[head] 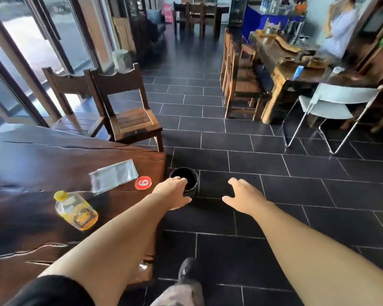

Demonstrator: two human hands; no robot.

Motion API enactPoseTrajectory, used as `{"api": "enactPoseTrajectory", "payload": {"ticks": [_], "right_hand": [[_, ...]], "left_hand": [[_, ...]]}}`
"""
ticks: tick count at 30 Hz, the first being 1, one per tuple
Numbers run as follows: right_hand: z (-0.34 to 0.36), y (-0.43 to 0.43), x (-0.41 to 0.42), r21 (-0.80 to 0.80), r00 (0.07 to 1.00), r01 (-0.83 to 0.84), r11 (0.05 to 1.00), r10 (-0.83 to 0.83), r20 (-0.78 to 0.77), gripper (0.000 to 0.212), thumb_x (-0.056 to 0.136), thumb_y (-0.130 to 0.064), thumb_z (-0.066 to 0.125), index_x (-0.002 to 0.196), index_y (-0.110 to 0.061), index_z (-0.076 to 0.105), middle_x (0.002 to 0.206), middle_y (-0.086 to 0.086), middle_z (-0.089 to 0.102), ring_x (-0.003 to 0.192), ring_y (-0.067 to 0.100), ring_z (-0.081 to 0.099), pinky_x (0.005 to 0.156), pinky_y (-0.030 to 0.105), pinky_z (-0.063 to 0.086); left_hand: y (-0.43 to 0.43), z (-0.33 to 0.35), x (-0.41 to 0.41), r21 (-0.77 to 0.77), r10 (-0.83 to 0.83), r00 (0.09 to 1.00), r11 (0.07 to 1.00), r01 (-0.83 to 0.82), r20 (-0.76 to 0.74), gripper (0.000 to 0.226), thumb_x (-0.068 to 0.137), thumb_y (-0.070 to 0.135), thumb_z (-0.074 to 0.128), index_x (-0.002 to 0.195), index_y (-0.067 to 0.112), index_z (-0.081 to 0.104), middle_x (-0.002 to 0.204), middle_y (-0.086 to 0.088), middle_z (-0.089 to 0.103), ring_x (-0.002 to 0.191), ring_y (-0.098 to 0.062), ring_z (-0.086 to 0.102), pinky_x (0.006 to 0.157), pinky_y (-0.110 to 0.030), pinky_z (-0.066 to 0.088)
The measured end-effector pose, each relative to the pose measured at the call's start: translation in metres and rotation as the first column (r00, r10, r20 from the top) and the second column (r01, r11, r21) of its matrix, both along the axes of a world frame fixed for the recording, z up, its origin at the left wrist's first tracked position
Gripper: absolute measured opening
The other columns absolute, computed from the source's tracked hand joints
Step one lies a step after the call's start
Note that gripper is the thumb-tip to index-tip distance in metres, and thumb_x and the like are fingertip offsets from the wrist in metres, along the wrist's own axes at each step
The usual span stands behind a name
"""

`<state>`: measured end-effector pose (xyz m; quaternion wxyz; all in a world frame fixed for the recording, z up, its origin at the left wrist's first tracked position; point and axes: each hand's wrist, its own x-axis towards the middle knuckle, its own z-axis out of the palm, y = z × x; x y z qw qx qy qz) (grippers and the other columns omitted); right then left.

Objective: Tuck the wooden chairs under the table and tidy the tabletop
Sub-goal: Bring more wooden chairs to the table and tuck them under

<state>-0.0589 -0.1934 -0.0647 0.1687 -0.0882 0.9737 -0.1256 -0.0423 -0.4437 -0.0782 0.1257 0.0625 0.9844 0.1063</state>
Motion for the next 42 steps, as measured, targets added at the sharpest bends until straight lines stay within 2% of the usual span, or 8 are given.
{"api": "enactPoseTrajectory", "payload": {"ticks": [5,10,16,22,26,30,36,42], "right_hand": [[-0.013,-0.001,-0.088,0.009,0.997,-0.074,0.997,0.074,0.013,0.061,0.091,-0.048,0.057,0.142,-0.02,0.039,0.128,0.003,0.05,0.114,0.026,0.055,0.088,0.041,0.05],[-0.021,-0.011,-0.207,0.108,0.987,-0.162,0.981,0.163,0.002,0.055,0.092,-0.049,0.055,0.137,-0.02,0.041,0.125,0.003,0.051,0.109,0.025,0.055,0.086,0.041,0.05],[-0.013,-0.039,-0.345,0.065,0.985,-0.173,0.983,0.172,0.026,0.059,0.092,-0.05,0.056,0.141,-0.021,0.039,0.134,0.004,0.047,0.116,0.026,0.054,0.092,0.044,0.05],[-0.01,-0.054,-0.445,0.059,0.978,-0.206,0.977,0.204,0.037,0.061,0.091,-0.05,0.057,0.142,-0.022,0.038,0.136,0.004,0.046,0.116,0.026,0.054,0.091,0.044,0.051],[-0.015,-0.061,-0.507,0.044,0.97,-0.241,0.97,0.239,0.046,0.061,0.091,-0.05,0.058,0.142,-0.022,0.038,0.136,0.004,0.046,0.116,0.026,0.054,0.092,0.046,0.052],[-0.022,-0.069,-0.58,0.026,0.956,-0.29,0.957,0.288,0.052,0.061,0.092,-0.048,0.058,0.143,-0.022,0.038,0.136,0.004,0.046,0.114,0.025,0.054,0.09,0.043,0.052],[-0.028,-0.082,-0.712,0.017,0.928,-0.37,0.929,0.369,0.051,0.062,0.089,-0.052,0.058,0.141,-0.024,0.039,0.135,0.003,0.045,0.115,0.026,0.053,0.091,0.044,0.05],[-0.016,-0.092,-0.836,0.015,0.89,-0.453,0.891,0.451,0.073,0.062,0.089,-0.052,0.057,0.141,-0.024,0.038,0.136,0.003,0.045,0.121,0.027,0.051,0.095,0.046,0.049]], "left_hand": [[0.0,-0.017,-0.072,-0.023,0.046,0.999,0.999,-0.045,0.015,0.054,0.084,0.049,0.063,0.125,0.016,0.053,0.121,-0.002,0.057,0.113,-0.028,0.057,0.081,-0.038,0.046],[0.002,-0.026,-0.18,-0.016,0.064,0.998,0.998,-0.064,0.001,0.055,0.085,0.049,0.062,0.128,0.016,0.051,0.126,-0.003,0.055,0.12,-0.028,0.053,0.09,-0.041,0.047],[-0.013,-0.016,-0.314,-0.024,0.103,0.995,0.994,-0.103,-0.013,0.055,0.086,0.05,0.063,0.127,0.015,0.052,0.121,-0.004,0.057,0.114,-0.029,0.056,0.085,-0.043,0.049],[-0.025,-0.016,-0.4,-0.024,0.158,0.987,0.987,-0.158,0.022,0.056,0.085,0.05,0.064,0.127,0.015,0.052,0.12,-0.003,0.057,0.112,-0.028,0.058,0.084,-0.043,0.052],[-0.035,-0.019,-0.45,-0.04,0.194,0.981,0.98,-0.194,-0.002,0.047,0.085,0.05,0.064,0.115,0.015,0.054,0.114,-0.003,0.058,0.108,-0.028,0.059,0.08,-0.041,0.051],[-0.043,-0.02,-0.507,-0.034,0.235,0.972,0.972,-0.234,0.009,0.05,0.087,0.048,0.064,0.123,0.016,0.054,0.12,-0.003,0.058,0.112,-0.027,0.058,0.083,-0.041,0.05],[-0.048,-0.024,-0.613,-0.045,0.341,0.94,0.94,-0.339,0.026,0.043,0.086,0.048,0.065,0.109,0.014,0.051,0.115,-0.004,0.056,0.109,-0.027,0.057,0.076,-0.037,0.043],[-0.045,-0.014,-0.714,-0.023,0.454,0.89,0.891,-0.453,0.038,0.049,0.085,0.049,0.066,0.117,0.014,0.053,0.119,-0.005,0.057,0.113,-0.028,0.056,0.086,-0.041,0.049]]}}
